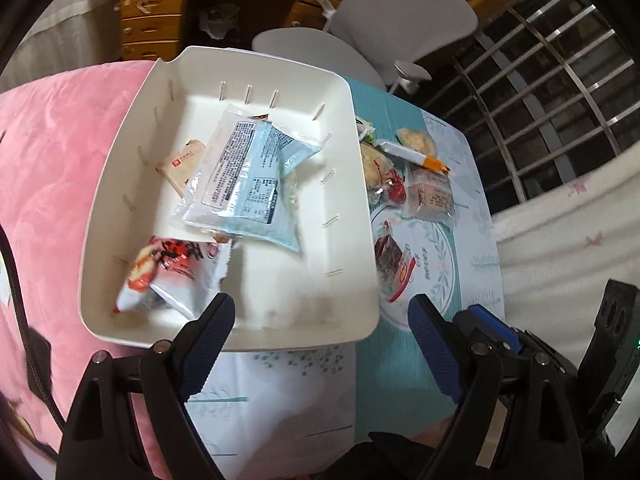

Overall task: Organize snacks
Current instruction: 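Grasp the dark brown packet with the left tool while the right grasps a clear bag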

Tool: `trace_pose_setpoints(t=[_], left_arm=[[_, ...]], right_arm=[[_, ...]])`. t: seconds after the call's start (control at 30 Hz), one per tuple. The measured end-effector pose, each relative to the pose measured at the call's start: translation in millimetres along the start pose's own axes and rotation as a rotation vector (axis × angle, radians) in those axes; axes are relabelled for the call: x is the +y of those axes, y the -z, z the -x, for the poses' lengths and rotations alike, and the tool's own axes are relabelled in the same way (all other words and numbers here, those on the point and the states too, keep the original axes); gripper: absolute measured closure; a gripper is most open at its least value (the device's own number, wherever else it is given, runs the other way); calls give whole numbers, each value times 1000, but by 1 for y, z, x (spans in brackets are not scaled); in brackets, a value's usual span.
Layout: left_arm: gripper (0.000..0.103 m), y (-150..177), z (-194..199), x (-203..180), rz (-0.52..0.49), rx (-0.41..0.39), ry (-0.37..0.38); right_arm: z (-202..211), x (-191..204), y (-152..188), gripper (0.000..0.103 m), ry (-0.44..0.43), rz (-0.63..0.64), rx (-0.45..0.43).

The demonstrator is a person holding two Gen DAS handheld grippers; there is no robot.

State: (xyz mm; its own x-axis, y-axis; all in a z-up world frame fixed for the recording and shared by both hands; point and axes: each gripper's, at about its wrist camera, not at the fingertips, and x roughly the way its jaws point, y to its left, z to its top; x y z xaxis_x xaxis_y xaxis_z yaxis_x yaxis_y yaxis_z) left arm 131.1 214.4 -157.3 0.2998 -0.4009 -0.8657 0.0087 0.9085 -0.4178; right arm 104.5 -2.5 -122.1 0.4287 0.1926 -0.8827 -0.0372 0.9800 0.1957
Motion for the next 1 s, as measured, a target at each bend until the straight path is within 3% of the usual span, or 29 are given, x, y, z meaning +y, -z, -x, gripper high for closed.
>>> trace_pose_setpoints(t=[0.3, 0.4, 0.57, 0.83, 1.0], left_arm=[[15, 32, -14, -55, 169, -83, -61], [15, 38, -22, -72, 205, -87, -84], [15, 39, -42, -103, 246, -97, -134], [15, 28, -87, -128, 309, -32, -187], [15, 14, -122, -133, 366, 26, -221]], right_arm=[[-4, -81, -8, 68, -42, 43, 26], [-7, -106, -14, 60, -58, 57, 39], [-19, -144, -29, 57, -91, 67, 63], [-53, -183, -58, 51, -119, 69, 98], [-73, -196, -76, 36, -113, 64, 92]])
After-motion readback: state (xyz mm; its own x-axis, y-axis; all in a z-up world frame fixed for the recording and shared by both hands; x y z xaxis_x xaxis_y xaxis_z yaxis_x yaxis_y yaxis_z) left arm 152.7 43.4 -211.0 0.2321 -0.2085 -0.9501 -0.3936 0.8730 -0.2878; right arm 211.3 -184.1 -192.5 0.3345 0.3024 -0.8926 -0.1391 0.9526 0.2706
